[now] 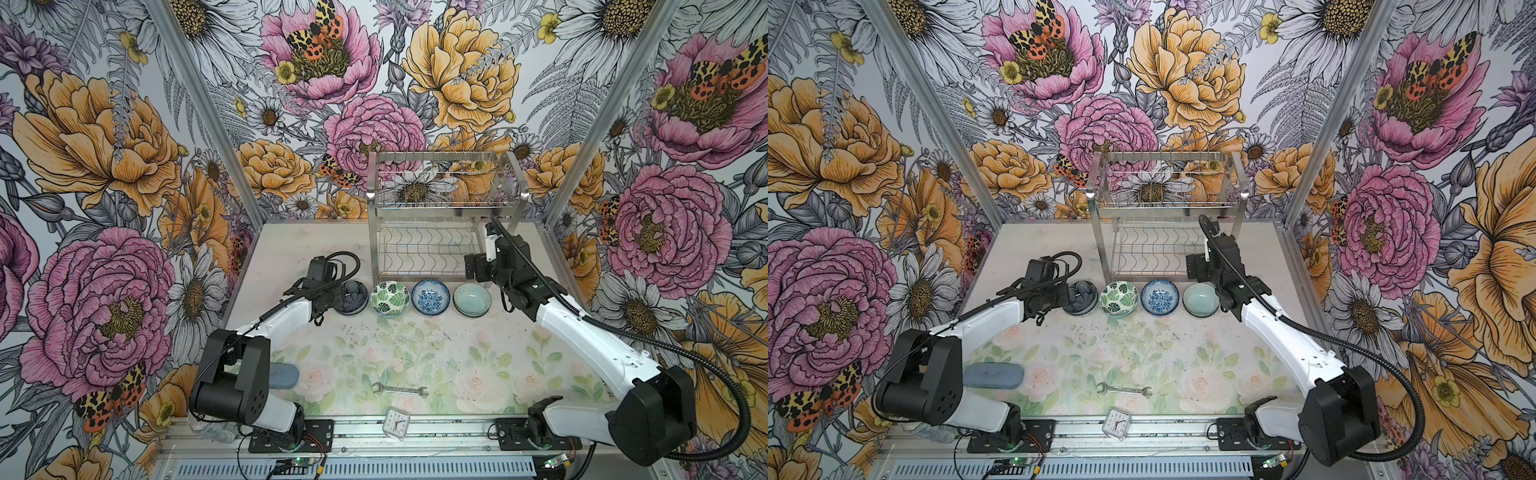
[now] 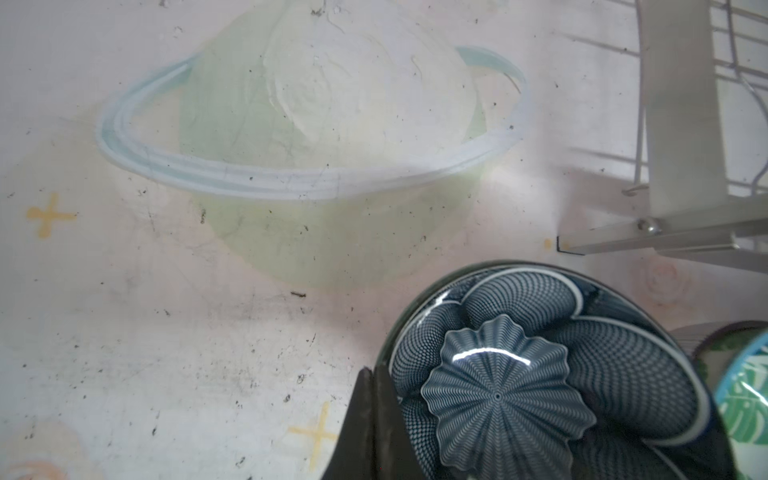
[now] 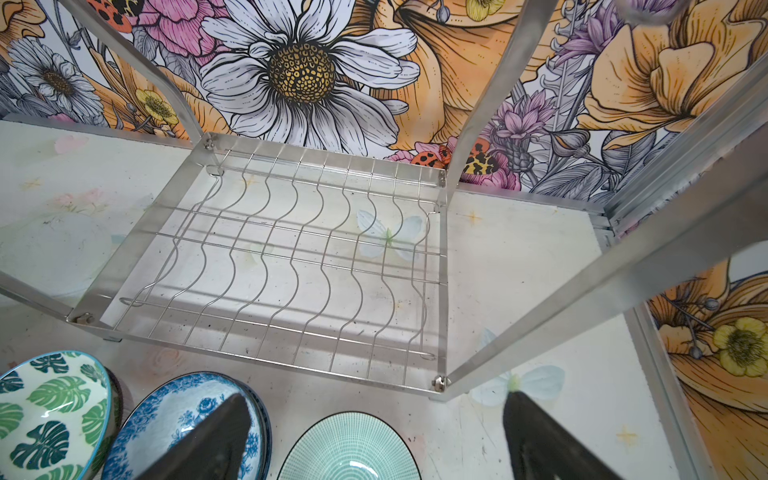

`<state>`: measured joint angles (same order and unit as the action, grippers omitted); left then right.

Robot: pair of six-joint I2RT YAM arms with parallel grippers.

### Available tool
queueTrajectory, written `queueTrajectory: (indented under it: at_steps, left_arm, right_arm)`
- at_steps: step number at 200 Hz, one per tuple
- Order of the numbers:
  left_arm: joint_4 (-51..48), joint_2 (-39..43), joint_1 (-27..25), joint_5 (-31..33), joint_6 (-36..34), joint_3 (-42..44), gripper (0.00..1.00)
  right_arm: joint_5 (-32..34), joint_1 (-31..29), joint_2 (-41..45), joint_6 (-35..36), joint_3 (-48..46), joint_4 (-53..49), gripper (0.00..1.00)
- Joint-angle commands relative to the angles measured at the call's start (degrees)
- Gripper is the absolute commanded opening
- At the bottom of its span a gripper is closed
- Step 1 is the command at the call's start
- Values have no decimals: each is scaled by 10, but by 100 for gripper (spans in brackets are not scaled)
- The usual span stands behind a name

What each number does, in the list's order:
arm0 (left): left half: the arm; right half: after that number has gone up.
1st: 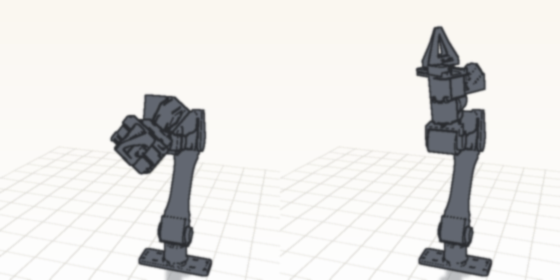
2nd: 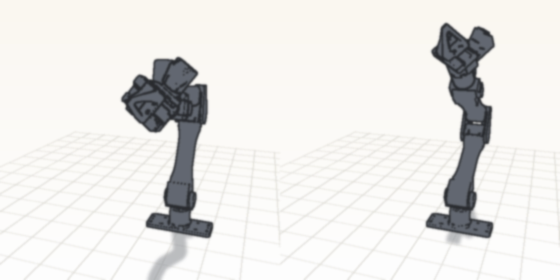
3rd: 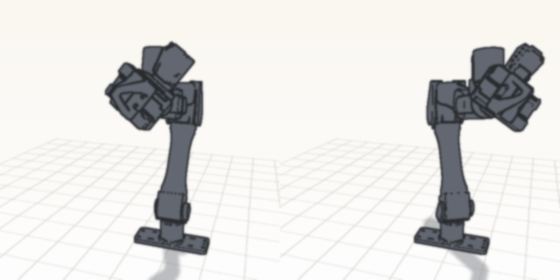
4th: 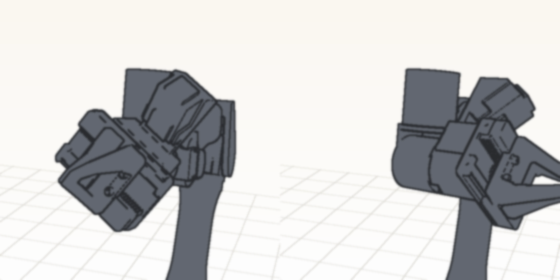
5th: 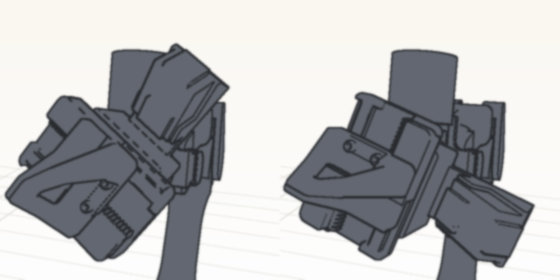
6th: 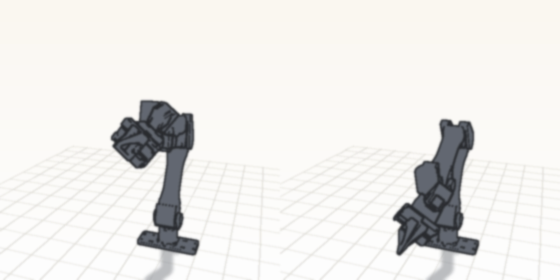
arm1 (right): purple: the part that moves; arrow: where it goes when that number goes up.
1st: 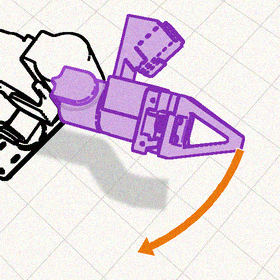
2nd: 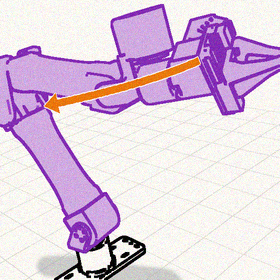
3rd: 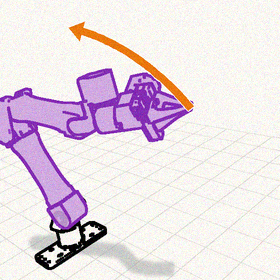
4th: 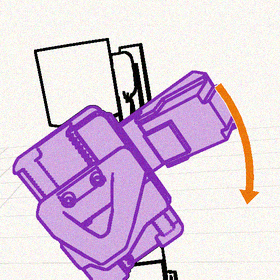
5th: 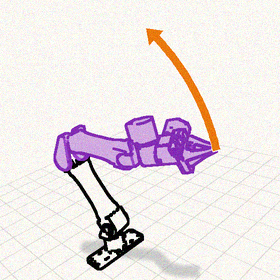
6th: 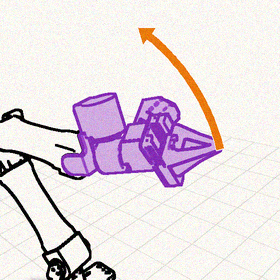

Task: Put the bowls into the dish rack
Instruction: 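Lower the left gripper onto the dark patterned bowl's rim and close, then lift the dark patterned bowl with the left gripper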

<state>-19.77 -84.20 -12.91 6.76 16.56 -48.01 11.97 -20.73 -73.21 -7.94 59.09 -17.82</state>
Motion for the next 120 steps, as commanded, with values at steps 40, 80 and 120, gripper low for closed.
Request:
queueTrajectory:
  at_steps: [40, 80, 120]
  left_arm:
    - [-11, 24, -2, 11, -1, -2, 0]
    - [-7, 40, -8, -9, -1, 0, 15]
    - [-19, 62, -15, -37, 11, 13, 22]
  right_arm:
    - [-8, -4, 4, -5, 20, 0, 97]
    - [-8, -4, 7, -5, 17, 1, 97]
    - [-6, -4, 9, -5, 13, 0, 97]
